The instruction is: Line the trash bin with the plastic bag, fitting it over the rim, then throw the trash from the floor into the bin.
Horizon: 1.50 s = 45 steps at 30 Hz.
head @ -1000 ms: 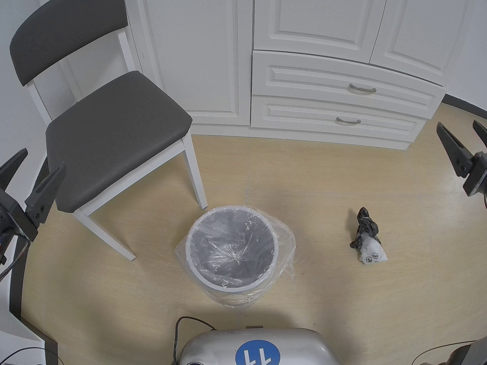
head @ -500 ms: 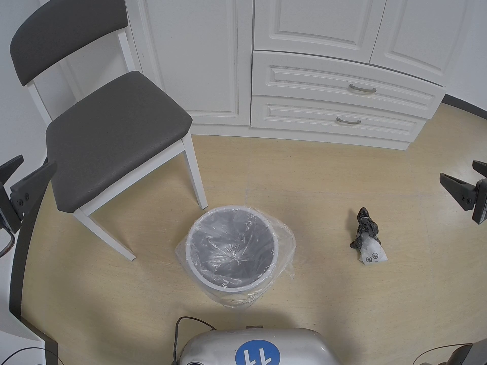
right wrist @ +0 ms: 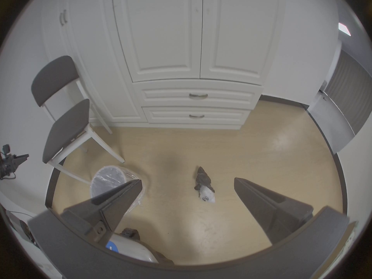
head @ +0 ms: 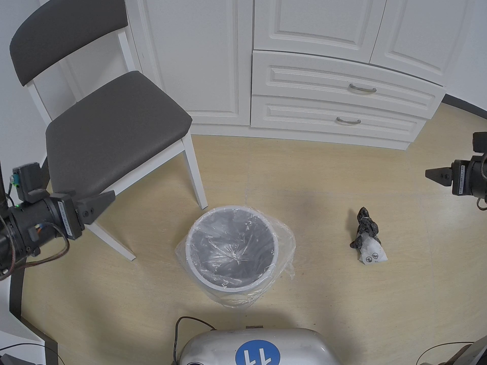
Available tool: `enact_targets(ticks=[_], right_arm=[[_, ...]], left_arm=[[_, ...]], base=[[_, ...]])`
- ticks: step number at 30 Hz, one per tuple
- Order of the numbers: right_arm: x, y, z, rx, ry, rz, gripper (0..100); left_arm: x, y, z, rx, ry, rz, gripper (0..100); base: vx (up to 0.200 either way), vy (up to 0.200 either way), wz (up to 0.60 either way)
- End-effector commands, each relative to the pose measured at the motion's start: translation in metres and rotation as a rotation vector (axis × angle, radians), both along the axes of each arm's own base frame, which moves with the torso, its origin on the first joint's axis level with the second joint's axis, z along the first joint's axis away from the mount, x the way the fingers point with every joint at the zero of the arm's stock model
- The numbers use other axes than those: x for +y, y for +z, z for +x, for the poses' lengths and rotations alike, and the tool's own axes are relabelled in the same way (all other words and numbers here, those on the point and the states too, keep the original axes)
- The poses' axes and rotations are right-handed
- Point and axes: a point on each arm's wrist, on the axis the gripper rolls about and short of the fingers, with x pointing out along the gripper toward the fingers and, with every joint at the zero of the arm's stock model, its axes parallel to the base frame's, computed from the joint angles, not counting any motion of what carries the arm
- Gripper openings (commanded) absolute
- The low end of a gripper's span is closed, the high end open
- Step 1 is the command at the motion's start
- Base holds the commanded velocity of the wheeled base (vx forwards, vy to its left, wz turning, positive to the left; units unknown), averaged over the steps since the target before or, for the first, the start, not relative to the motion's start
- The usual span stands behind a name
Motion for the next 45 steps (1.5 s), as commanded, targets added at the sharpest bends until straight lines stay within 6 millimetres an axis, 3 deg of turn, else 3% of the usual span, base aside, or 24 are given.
enact_targets(ticks=[1,7,12,18,22,23,45], right_arm=[[-0.007,-0.034,0.041,0.16,-0.025,-0.021,100],[-0.017,-0.064,0.071,0.263,-0.033,-0.075,100],[-0.016,-0.102,0.099,0.299,-0.027,-0.084,100],[-0.018,-0.138,0.124,0.246,-0.045,-0.089,100],[-0.022,-0.145,0.129,0.227,-0.056,-0.091,100],[-0.026,-0.159,0.138,0.21,-0.053,-0.101,100],[-0.053,-0.265,0.203,0.216,-0.129,-0.09,100]], left_arm=[[-0.016,-0.024,0.006,0.069,-0.067,0.018,100],[-0.015,-0.017,-0.013,0.008,-0.05,0.016,100],[-0.009,-0.007,-0.031,-0.068,-0.025,0.008,100],[-0.008,-0.004,-0.033,-0.087,-0.027,0.003,100],[-0.008,-0.003,-0.033,-0.089,-0.027,0.004,100],[-0.008,-0.003,-0.033,-0.091,-0.027,0.005,100],[-0.007,-0.004,-0.036,-0.136,-0.037,0.019,100]], base=[[0.0,0.0,0.0],[0.0,0.0,0.0],[0.0,0.0,0.0],[0.0,0.0,0.0],[0.0,0.0,0.0],[0.0,0.0,0.0],[0.0,0.0,0.0]])
